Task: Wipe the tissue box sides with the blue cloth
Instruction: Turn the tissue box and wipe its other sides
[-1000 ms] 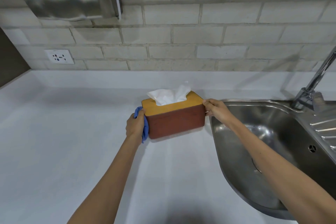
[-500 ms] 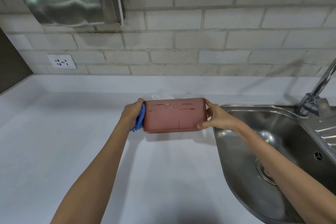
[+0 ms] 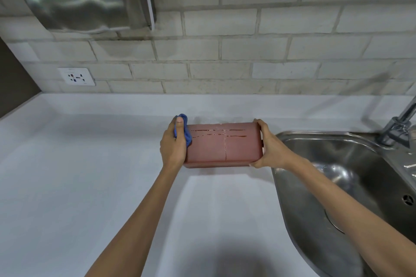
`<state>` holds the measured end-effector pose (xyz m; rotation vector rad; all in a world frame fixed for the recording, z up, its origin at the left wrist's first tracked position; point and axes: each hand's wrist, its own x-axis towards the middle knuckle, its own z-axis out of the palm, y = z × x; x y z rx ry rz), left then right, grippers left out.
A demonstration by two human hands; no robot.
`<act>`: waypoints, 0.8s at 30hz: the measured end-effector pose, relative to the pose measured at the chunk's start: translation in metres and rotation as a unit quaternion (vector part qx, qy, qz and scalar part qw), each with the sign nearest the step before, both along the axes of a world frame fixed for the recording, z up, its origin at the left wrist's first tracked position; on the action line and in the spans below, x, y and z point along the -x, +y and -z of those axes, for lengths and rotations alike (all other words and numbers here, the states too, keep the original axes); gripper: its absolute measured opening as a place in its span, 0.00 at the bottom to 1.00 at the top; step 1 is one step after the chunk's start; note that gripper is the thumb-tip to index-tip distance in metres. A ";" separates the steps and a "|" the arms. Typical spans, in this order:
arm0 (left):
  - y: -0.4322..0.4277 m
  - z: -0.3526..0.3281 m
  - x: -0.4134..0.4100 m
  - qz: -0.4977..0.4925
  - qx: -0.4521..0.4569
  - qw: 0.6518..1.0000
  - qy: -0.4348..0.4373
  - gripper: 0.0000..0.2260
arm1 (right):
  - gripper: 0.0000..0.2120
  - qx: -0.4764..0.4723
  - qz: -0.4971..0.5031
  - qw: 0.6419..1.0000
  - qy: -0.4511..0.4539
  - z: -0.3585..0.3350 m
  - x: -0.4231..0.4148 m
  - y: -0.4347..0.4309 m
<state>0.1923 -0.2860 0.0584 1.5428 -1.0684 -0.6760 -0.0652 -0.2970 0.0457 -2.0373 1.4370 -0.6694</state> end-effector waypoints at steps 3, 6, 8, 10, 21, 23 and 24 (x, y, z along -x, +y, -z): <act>-0.004 0.001 0.004 0.019 0.026 0.998 -0.055 0.22 | 0.47 0.007 0.004 1.000 -0.004 0.001 0.000 -0.001; 0.002 0.010 0.007 0.012 0.077 0.981 -0.175 0.19 | 0.46 0.013 0.011 1.000 0.013 0.000 0.000 0.000; 0.011 0.016 0.007 0.021 0.102 0.971 -0.216 0.19 | 0.46 0.013 0.011 1.000 0.013 -0.001 -0.001 -0.001; 0.024 0.024 0.004 0.027 0.119 0.959 -0.255 0.18 | 0.46 0.004 0.011 1.000 0.003 -0.003 0.000 -0.002; 0.015 0.009 0.018 0.000 0.095 0.935 -0.342 0.17 | 0.47 -0.027 0.021 0.999 -0.012 -0.004 -0.002 -0.001; 0.016 0.011 0.022 0.013 0.109 0.915 -0.387 0.17 | 0.47 -0.025 0.023 0.999 -0.013 -0.005 0.000 -0.002; 0.021 0.017 0.020 0.026 0.131 0.899 -0.418 0.17 | 0.47 -0.025 0.022 0.999 -0.011 -0.006 0.002 -0.002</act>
